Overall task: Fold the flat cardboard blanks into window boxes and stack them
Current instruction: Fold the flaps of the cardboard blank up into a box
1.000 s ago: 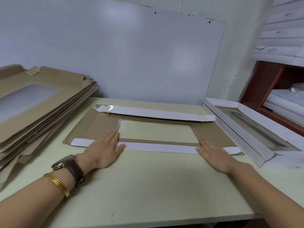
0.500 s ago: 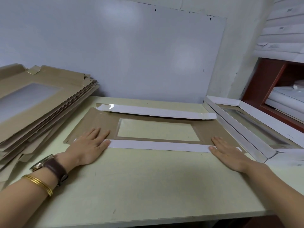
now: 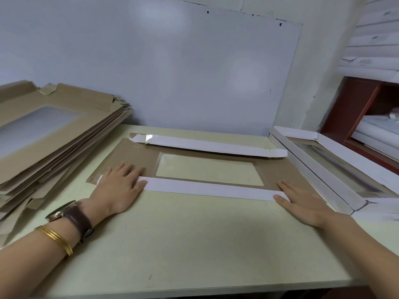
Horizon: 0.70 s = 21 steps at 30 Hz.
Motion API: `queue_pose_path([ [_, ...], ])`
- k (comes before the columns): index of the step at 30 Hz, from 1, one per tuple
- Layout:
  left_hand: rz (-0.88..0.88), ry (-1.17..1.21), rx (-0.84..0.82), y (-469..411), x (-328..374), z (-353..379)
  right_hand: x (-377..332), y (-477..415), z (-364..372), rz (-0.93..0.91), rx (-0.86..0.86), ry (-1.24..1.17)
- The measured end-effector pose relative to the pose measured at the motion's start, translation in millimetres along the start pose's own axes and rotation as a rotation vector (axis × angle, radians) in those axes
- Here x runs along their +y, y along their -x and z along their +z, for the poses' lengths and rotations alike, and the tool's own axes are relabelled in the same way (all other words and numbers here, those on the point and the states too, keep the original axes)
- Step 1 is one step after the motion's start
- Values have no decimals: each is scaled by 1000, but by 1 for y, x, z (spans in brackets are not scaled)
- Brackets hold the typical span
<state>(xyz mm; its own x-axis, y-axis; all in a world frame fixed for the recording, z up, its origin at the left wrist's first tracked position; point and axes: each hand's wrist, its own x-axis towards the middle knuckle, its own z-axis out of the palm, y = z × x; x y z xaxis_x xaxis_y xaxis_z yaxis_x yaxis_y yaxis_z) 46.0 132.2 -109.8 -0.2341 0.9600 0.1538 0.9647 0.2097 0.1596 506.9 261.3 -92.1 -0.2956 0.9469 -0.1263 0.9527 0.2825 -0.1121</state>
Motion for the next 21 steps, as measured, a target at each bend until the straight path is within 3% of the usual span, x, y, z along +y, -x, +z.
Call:
queue_pose_path([
  [5, 13, -46, 116, -7, 21, 1, -16, 8, 0, 21, 67, 97],
  [16, 261, 187, 47, 22, 121, 3, -90, 44, -2, 69, 132, 242],
  [21, 211, 264, -58, 30, 156, 4, -119, 50, -1, 65, 115, 355],
])
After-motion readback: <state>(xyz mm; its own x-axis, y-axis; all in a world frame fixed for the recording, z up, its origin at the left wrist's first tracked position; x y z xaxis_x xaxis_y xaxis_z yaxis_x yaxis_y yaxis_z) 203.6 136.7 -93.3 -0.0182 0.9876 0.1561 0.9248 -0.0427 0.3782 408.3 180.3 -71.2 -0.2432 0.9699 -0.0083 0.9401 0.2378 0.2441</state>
